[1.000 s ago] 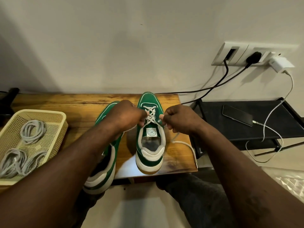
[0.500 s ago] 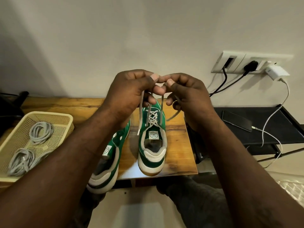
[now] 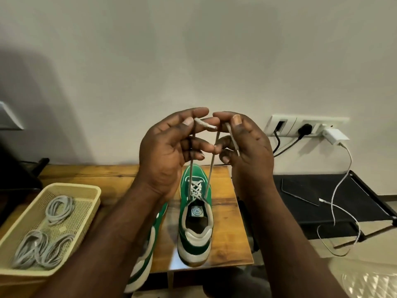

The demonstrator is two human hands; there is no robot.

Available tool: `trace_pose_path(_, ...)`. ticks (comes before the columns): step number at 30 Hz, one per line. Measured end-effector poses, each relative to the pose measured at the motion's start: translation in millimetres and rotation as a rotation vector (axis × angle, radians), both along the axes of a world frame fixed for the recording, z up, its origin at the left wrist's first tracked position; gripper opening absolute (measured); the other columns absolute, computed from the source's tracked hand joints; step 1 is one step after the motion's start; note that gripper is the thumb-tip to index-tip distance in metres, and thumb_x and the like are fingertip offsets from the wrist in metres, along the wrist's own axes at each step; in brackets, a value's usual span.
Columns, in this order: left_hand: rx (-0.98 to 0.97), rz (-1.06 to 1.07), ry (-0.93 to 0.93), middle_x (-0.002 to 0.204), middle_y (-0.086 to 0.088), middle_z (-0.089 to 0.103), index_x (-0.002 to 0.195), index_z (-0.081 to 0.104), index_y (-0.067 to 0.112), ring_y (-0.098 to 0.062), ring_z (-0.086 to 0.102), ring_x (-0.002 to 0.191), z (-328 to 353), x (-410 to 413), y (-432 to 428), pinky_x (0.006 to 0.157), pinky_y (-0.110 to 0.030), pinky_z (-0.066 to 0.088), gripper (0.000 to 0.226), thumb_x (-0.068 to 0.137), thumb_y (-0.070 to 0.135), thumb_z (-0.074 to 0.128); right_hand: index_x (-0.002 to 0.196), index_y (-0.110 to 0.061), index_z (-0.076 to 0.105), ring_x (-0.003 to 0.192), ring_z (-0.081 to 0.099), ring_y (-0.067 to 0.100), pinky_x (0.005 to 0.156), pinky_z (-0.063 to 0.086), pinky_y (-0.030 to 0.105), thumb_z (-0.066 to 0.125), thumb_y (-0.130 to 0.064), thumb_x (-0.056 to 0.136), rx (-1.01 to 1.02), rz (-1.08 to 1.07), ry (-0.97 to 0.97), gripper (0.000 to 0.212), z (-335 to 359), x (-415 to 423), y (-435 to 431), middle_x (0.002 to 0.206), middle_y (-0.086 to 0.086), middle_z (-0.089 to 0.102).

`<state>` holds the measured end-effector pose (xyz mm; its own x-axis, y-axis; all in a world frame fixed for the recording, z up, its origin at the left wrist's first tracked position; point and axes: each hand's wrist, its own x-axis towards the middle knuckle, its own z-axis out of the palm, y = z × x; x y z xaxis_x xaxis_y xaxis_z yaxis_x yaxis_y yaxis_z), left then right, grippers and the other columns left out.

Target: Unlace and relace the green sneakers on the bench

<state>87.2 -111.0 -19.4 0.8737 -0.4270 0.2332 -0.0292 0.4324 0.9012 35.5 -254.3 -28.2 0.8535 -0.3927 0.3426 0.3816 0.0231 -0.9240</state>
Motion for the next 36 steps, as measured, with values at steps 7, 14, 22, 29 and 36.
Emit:
trace_pose_path(7, 0.112, 0.149, -0.078, 0.103, -0.004, 0.081, 0.111, 0.076, 0.013, -0.017, 0.064, 0.063, 14.4, 1.1, -10.1, 0.058, -0.025, 0.05, 0.016, 0.103, 0.019, 0.063, 0.139, -0.015, 0.062, 0.082, 0.063, 0.022, 0.064, 0.048, 0.034, 0.055, -0.008, 0.087, -0.033, 0.041, -0.054, 0.053, 5.2, -0.4, 1.4, 0.125, 0.007, 0.07)
trace_pose_path(14, 0.2, 0.339, -0.261, 0.076, 0.002, 0.069, 0.094, 0.083, 0.033, -0.015, 0.052, 0.058, 22.2, 7.8, -17.2, 0.057, -0.03, 0.045, 0.02, 0.102, 0.035, 0.065, 0.131, -0.015, 0.063, 0.072, 0.071, 0.021, 0.062, 0.052, 0.028, 0.053, 0.001, 0.105, -0.152, -0.061, -0.029, 0.032, 19.2, 4.1, 4.5, 0.115, 0.0, 0.077)
trace_pose_path(22, 0.137, 0.426, -0.213, 0.088, 0.012, 0.077, 0.102, 0.08, 0.038, -0.004, 0.062, 0.066, 23.2, 14.2, -18.2, 0.057, -0.017, 0.05, 0.015, 0.092, 0.027, 0.077, 0.113, -0.034, 0.078, 0.098, 0.063, 0.011, 0.078, 0.055, 0.032, 0.057, -0.036, 0.105, -0.378, -0.358, -0.052, 0.023, 24.5, 23.7, 6.2, 0.103, -0.013, 0.067)
trace_pose_path(29, 0.115, 0.503, -0.234, 0.085, 0.008, 0.076, 0.092, 0.073, 0.029, -0.007, 0.07, 0.077, 23.4, 20.3, -20.5, 0.066, -0.028, 0.052, 0.012, 0.087, 0.026, 0.083, 0.112, -0.017, 0.079, 0.106, 0.071, 0.007, 0.085, 0.058, 0.024, 0.065, -0.021, 0.104, -0.282, -0.346, -0.072, 0.017, 27.3, 32.8, 14.5, 0.107, -0.007, 0.078)
trace_pose_path(36, 0.102, 0.452, -0.201, 0.092, 0.003, 0.079, 0.099, 0.072, 0.023, -0.01, 0.064, 0.068, 20.9, 21.8, -18.0, 0.058, -0.017, 0.046, 0.003, 0.099, 0.021, 0.07, 0.115, -0.018, 0.078, 0.095, 0.072, 0.009, 0.08, 0.055, 0.019, 0.055, -0.024, 0.107, -0.27, -0.345, -0.092, 0.025, 34.2, 32.7, 10.1, 0.093, -0.006, 0.077)
